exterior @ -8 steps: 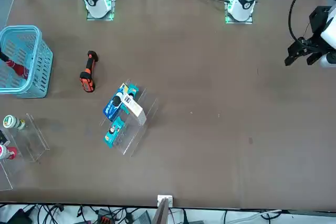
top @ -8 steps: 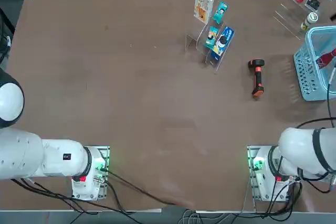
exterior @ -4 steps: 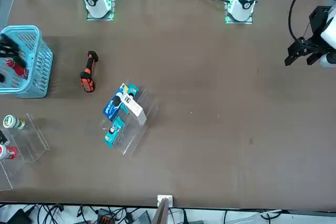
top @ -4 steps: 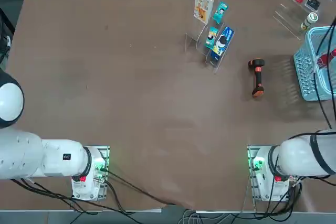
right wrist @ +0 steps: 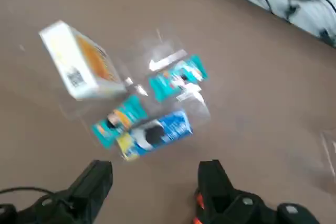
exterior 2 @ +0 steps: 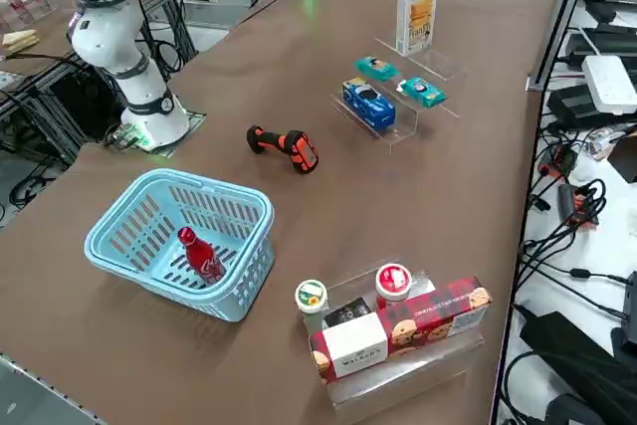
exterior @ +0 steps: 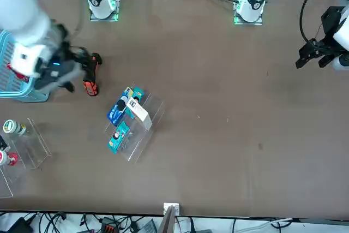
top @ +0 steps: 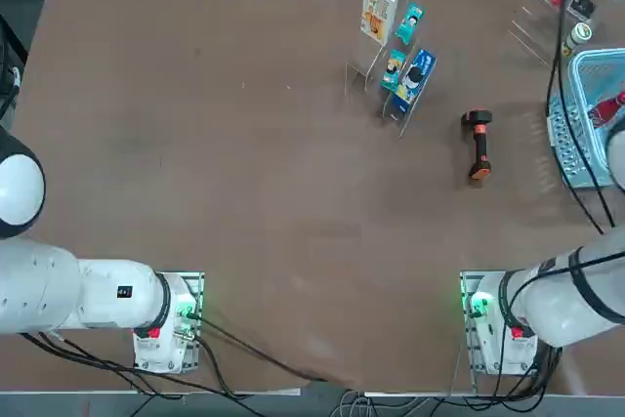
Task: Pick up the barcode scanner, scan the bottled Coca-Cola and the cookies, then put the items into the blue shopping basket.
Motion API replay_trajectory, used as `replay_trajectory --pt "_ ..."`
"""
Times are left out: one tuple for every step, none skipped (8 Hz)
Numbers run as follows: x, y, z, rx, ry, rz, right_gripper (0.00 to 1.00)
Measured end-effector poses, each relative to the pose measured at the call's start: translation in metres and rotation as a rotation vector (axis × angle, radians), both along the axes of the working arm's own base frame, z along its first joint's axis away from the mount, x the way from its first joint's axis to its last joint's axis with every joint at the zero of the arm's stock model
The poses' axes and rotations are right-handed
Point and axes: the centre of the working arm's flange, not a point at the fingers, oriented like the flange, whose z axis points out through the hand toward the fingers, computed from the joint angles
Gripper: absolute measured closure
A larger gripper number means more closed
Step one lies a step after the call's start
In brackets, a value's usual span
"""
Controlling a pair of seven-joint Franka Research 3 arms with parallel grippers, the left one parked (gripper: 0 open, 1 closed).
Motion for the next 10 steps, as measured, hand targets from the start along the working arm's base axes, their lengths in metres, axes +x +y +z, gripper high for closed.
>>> replay_trajectory --pt "0.009 0.039 -0.007 0.005 -0.016 0.024 0.00" --pt "0.019 0.066 -0.020 0.017 -0.025 0.047 0.00" --pt "0.027 0.086 -0.036 0.025 -0.026 0.066 0.00" --pt "0.031 0.098 -0.052 0.022 -0.020 0.079 0.00" --pt "0.033 0.107 -0.064 0.020 -0.015 0.088 0.00" --pt "0.033 0.115 -0.073 0.017 -0.010 0.098 0.00" --pt "0.030 0.124 -0.078 0.015 -0.007 0.111 0.00" --pt "0.027 0.133 -0.083 0.014 -0.005 0.123 0.00" --pt "0.025 0.140 -0.088 0.011 -0.001 0.132 0.00" --pt "0.025 0.143 -0.094 0.007 0.003 0.136 0.00"
